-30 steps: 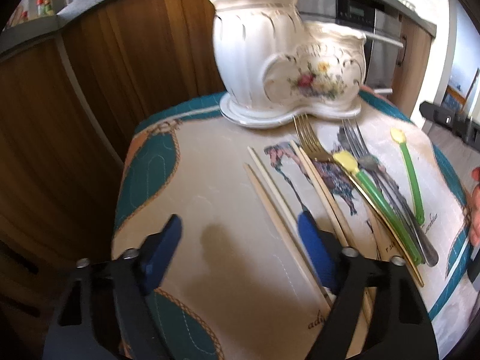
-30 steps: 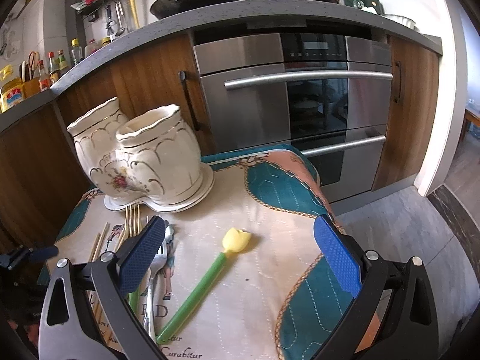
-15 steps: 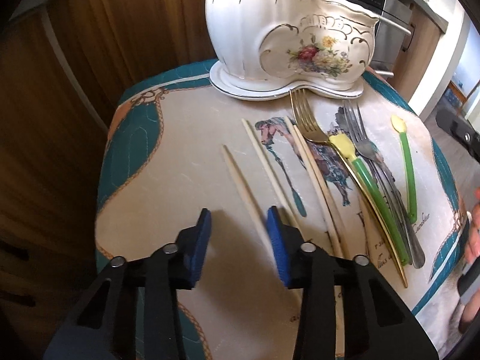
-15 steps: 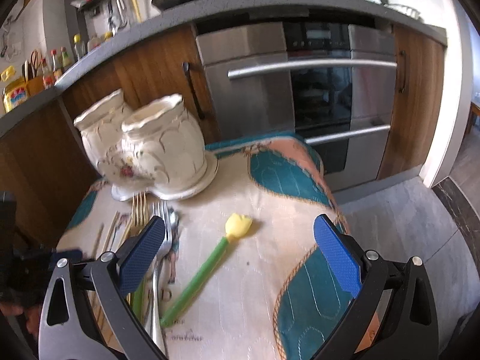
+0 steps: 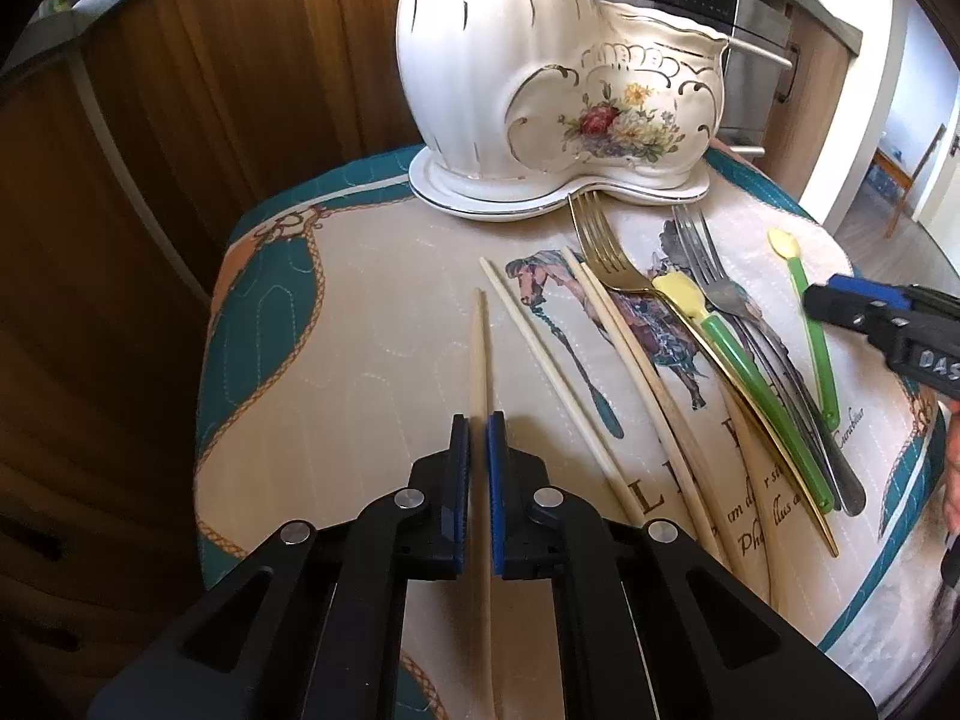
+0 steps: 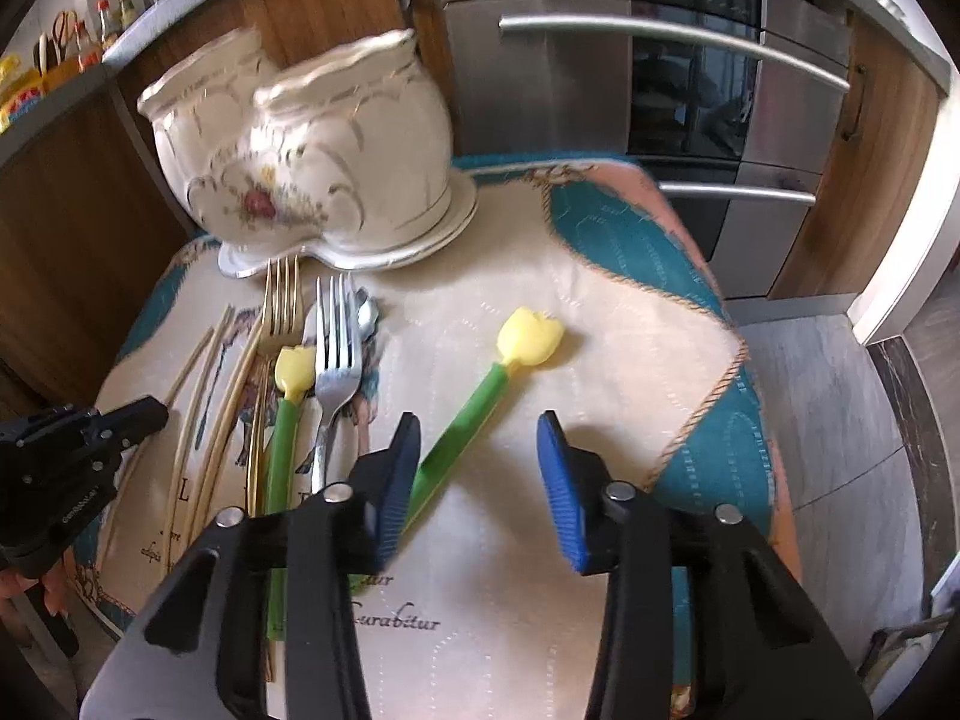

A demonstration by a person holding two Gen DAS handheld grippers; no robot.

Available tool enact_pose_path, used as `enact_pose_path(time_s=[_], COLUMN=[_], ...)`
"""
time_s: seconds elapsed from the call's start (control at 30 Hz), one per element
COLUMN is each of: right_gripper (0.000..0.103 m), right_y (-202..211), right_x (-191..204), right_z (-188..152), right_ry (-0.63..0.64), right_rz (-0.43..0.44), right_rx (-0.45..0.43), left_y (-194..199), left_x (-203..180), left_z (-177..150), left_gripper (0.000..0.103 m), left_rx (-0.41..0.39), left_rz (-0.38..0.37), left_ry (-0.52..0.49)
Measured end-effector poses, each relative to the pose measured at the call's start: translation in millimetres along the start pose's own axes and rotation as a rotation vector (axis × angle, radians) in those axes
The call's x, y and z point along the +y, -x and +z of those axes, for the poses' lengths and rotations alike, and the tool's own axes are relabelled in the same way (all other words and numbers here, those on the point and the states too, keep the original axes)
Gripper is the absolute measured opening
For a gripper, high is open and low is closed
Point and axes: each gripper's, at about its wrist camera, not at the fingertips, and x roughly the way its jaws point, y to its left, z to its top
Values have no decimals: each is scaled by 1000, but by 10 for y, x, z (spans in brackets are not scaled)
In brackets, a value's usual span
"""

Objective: Organize utensils
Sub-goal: 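Grasp a wooden chopstick with the left tool while the right tool grasps a green tulip-handled utensil, then insert the chopstick into the tall white pot with left while right puts green utensil in small pot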

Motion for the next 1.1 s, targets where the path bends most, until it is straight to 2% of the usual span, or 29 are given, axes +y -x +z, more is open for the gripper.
enact_pose_path(time_s=[0.1,0.17,0.23,0.3,0.43,0.57,0.67,0.73,0.9,1.0,1.1], right_gripper=[38,34,25,10,10,10,10,10,10,10,10], right_y=[-102,-142,-161,-157,-106,91,288,433,672,765,814], right_x=[78,114,157,194,110,57,35,16,24,23,82], right_z=[52,95,116,115,132,145,157,172,354,588,866], right_ry=[33,57,83,105,96,67,54,45,29,26,29], right_rz=[-46,-78,-84,-68,-19,26,81,112,151,163,204], right_rx=[29,35,50,63,59,-16,-108,-195,-353,-448,-522], left_y=[-7,-11,-6,-7,-1,26,165,329,656,893,1041], left_x=[-8,-17,-26,-14,9,92,209,292,434,512,606], left_z=[8,22,34,46,36,7,-11,-17,87,266,601], left_gripper=[7,7,7,7,6,6,6,6,6,6,6], left_rx=[5,18,31,41,37,5,-78,-176,-349,-466,-588], left_rz=[-4,-5,-9,-18,-33,-67,-125,-186,-213,-223,-237], left_ry=[-20,-44,-54,-55,-57,-21,25,52,88,116,150])
